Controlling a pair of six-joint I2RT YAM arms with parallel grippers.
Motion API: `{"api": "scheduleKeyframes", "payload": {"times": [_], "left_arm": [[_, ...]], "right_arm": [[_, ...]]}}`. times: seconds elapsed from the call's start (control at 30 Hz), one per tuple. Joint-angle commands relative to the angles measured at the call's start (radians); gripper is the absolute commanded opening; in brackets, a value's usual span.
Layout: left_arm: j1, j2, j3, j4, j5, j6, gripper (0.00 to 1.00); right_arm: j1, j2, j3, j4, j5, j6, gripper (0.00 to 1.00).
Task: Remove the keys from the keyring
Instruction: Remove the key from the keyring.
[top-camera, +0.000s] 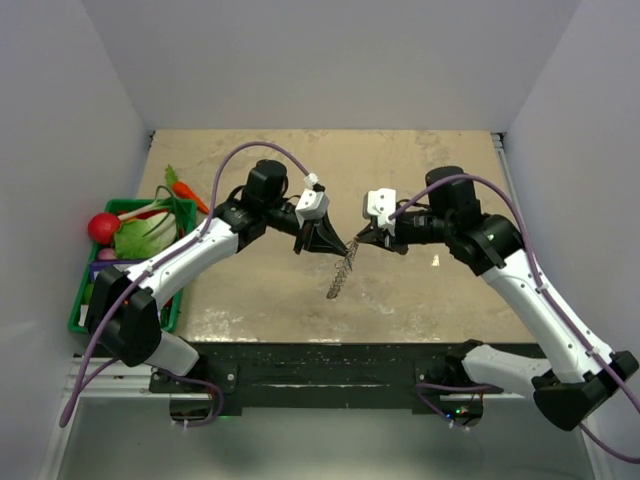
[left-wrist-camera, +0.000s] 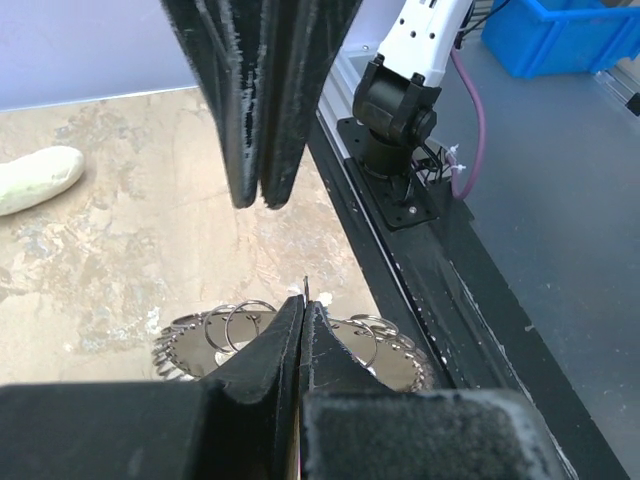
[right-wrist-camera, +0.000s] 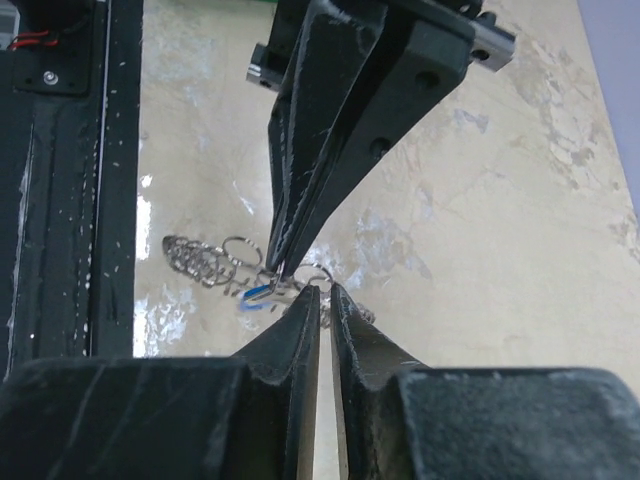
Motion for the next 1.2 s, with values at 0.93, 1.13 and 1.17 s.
{"api": "scheduleKeyframes", "payload": {"times": [0.93, 1.13, 1.17], "left_arm": [[0.000, -0.038, 0.053, -0.044, 0.026, 0.078, 0.00], [0.001, -0.023, 0.040, 0.027, 0.015, 0.010, 0.00], [0.000, -0.020, 0.039, 0.033, 0.021, -0.003, 0.00]], "right_arm": [[0.003, 0.031, -0.129, 0.065, -0.141, -0.010, 0.00], [0.001, 0.003, -0.168, 0.141, -0.194, 0.056, 0.00], [0.003, 0.017, -0.157, 0.137, -0.237, 0.047, 0.00]]}}
